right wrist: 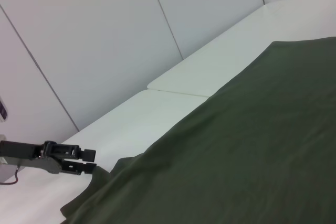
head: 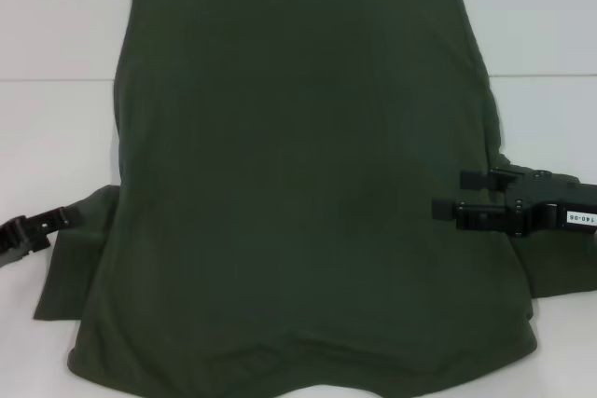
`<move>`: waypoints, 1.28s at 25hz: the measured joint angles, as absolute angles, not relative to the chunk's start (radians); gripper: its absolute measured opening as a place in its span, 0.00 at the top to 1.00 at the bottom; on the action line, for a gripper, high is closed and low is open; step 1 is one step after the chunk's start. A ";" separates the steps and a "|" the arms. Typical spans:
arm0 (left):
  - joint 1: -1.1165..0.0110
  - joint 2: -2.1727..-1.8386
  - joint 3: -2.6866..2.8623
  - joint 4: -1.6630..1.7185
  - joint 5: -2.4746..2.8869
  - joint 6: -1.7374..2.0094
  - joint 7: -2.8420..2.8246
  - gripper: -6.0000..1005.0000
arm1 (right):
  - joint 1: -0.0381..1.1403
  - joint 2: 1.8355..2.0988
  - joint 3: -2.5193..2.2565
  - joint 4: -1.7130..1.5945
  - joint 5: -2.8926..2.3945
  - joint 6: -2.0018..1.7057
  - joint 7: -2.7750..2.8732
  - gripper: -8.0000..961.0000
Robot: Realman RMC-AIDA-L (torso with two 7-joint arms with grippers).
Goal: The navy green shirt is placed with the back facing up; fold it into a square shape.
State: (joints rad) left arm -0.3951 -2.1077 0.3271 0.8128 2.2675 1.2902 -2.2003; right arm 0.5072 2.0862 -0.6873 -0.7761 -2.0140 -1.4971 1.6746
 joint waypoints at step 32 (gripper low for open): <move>-0.405 -2.110 0.356 0.794 2.281 1.293 -2.208 0.74 | 0.502 2.085 -0.664 -0.765 -2.014 -1.499 1.678 0.02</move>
State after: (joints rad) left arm -0.4050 -2.1103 0.3560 0.7943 2.2814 1.2925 -2.2078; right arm 0.5015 2.0847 -0.6643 -0.7654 -2.0141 -1.4990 1.6781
